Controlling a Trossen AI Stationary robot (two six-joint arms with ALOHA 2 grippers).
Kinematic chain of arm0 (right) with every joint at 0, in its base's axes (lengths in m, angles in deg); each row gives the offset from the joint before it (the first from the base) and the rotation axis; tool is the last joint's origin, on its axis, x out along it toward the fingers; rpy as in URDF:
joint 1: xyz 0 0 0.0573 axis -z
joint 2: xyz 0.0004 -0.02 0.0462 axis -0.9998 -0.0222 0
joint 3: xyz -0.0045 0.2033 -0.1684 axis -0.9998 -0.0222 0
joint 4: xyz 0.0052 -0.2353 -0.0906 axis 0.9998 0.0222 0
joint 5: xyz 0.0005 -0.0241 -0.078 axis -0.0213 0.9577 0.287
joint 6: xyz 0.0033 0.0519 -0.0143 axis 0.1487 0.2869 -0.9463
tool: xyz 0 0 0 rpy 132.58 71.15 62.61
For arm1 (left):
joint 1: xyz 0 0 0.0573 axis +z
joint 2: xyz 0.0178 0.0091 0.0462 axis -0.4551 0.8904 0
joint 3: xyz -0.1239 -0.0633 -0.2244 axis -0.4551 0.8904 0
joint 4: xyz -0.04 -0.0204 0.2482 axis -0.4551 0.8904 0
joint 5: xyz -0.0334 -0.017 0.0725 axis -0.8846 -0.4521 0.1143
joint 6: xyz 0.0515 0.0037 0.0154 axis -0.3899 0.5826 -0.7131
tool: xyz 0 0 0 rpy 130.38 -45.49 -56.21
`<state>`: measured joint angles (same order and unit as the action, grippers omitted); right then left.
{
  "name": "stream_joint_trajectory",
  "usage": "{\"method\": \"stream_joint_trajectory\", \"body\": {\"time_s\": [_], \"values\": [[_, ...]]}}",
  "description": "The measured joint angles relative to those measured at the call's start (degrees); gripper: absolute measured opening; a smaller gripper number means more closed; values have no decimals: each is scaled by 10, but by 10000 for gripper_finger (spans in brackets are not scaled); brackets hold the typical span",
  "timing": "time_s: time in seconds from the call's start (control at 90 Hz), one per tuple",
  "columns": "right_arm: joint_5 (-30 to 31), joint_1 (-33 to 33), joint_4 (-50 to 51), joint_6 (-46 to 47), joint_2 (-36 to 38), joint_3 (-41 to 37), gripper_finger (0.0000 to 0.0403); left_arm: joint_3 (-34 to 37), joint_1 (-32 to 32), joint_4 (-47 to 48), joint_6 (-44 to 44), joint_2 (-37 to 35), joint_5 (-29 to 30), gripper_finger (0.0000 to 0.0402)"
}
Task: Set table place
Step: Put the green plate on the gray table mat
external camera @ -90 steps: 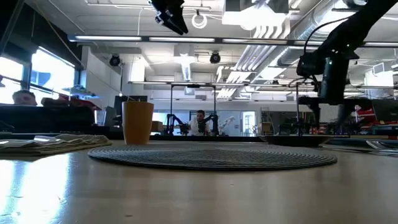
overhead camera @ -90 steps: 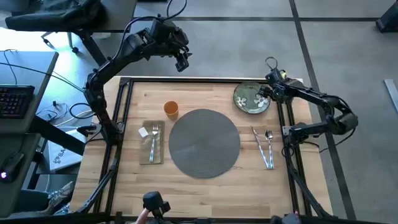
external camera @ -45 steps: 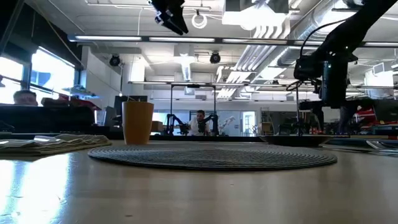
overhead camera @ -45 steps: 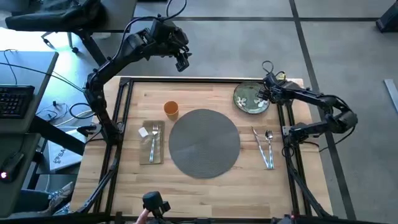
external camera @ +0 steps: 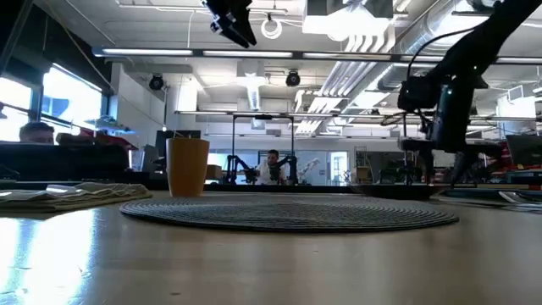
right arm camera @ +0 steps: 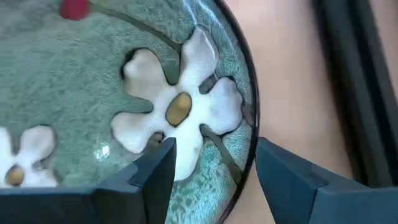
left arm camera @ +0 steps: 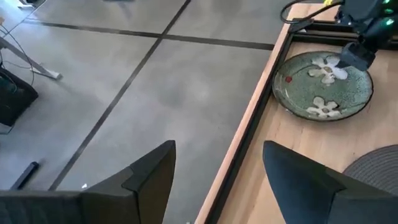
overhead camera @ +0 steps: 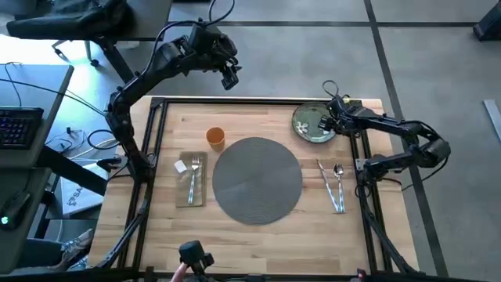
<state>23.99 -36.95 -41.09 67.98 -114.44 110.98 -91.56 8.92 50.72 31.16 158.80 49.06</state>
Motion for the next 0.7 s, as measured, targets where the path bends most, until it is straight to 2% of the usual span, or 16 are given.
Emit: {"method": "stream_joint_trajectory", "body": {"time_s": [0.144, 0.4, 0.567, 0.7], "values": [[53, -6, 6, 20, 0, 20, 193, 0, 0, 0, 0, -1, 0, 223], [74, -6, 29, 2, 0, 24, 193, 0, -5, 5, 4, -1, -1, 223], [142, -4, 100, 107, 0, 23, 193, 0, -5, 7, 5, -1, -1, 223], [151, -4, 95, 108, -1, 23, 193, 0, -5, 7, 5, -2, -1, 223]]}}
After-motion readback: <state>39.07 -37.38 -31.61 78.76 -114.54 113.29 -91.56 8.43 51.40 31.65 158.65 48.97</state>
